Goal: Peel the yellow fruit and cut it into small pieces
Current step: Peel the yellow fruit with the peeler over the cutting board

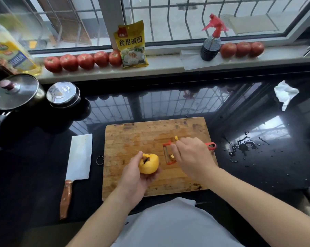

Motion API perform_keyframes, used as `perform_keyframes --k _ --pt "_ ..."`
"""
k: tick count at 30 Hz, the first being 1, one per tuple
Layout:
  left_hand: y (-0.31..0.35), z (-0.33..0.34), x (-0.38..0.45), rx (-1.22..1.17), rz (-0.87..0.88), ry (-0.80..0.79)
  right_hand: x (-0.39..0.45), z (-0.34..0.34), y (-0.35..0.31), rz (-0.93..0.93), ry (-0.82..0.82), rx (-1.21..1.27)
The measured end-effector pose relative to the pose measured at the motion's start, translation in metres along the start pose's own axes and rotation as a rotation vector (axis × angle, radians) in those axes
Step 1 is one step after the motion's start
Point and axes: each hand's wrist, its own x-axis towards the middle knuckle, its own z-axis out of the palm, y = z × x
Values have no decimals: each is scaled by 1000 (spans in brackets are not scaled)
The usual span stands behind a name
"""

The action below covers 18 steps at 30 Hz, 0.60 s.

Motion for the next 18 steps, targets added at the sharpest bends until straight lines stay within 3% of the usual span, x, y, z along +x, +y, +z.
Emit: perform_keyframes --k 4,7,13,18 --pt "-2 8 -4 70 19 10 -16 -4 -36 -118 123 17" --pt "1 13 -7 66 48 -7 -17 -2 -43 -116 105 -20" --pt "-1 14 -7 287 187 40 -11 -9 -39 -158 137 -87" --pt "-5 10 -6 287 216 67 -10 -6 -21 -187 102 -99"
